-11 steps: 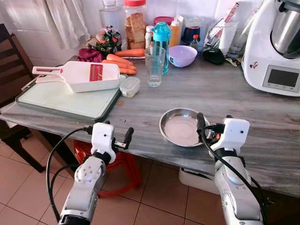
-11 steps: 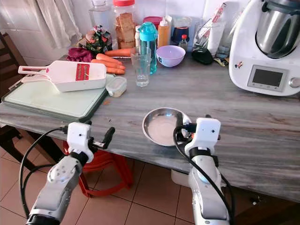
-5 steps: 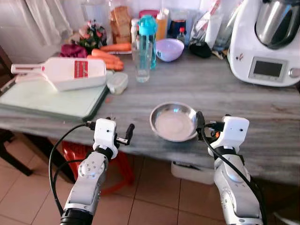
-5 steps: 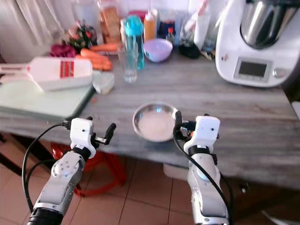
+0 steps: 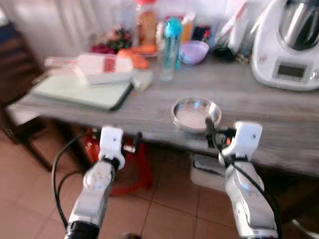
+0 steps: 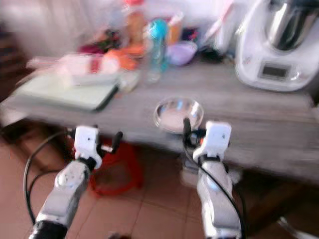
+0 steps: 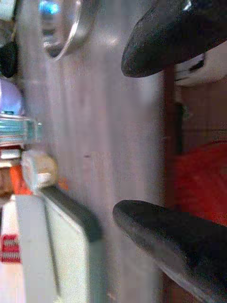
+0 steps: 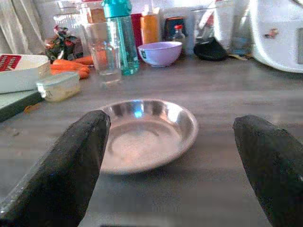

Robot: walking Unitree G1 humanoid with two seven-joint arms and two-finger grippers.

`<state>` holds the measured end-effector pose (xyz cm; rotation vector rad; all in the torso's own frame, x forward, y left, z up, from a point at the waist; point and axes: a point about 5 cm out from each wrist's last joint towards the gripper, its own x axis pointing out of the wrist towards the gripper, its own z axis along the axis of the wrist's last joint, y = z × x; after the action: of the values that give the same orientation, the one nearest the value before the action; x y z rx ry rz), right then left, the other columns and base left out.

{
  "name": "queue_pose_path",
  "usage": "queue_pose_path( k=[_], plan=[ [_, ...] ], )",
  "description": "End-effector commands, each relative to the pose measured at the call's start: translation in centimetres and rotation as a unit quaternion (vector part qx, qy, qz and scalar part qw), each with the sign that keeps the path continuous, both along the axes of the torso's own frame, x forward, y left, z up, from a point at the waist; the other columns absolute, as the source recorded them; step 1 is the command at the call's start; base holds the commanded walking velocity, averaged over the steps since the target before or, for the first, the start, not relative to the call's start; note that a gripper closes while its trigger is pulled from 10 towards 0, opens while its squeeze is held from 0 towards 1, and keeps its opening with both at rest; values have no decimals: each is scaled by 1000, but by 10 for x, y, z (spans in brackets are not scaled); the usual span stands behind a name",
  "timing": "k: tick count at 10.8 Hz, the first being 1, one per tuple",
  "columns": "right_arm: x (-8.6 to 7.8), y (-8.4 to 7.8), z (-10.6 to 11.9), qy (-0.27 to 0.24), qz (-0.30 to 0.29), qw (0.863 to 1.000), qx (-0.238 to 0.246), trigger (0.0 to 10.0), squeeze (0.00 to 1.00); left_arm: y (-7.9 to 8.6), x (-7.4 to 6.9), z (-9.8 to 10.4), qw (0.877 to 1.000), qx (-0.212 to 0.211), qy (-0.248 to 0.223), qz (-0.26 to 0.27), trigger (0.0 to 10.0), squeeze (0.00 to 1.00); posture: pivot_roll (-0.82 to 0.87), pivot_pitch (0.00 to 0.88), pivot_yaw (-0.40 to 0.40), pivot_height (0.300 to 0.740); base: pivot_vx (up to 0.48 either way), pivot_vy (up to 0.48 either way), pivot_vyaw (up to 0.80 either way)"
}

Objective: Setting the table

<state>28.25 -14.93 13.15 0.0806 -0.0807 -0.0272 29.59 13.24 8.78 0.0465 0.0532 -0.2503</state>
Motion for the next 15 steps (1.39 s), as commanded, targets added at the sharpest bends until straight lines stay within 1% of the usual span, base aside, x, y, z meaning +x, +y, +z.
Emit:
queue_pose_path(
  k=[1,9,10,11,12,13,15],
  plan=[
    [0,-2,1,-1,-6,1000,2,10000,0,1,3,4,1000,9,-8,1,10000,0,-34,7,25,740,-300,0,0],
    [1,-5,1,-1,-13,1000,6,10000,0,-4,6,3,1000,10,-11,-14,10000,0,-41,4,29,740,-301,0,0],
    [1,-5,1,-1,-13,1000,5,10000,0,-5,6,4,1000,3,-15,-24,10000,0,-41,3,29,740,0,0,0],
    [1,-5,1,-2,-14,1000,5,10000,0,-5,5,7,999,2,-26,-37,10000,0,-41,3,29,740,0,0,0],
    [1,-5,1,-2,-14,1000,4,10000,0,-3,4,6,999,5,-27,-41,10000,0,-44,2,30,740,0,0,0],
    [1,-6,0,0,-15,1000,2,10000,0,2,5,5,999,10,-25,-37,10000,0,-44,2,30,740,0,0,0],
    [1,-6,0,1,-15,1000,1,10000,0,1,6,5,999,13,-20,-40,10000,0,-43,1,31,740,0,0,0]
  ],
)
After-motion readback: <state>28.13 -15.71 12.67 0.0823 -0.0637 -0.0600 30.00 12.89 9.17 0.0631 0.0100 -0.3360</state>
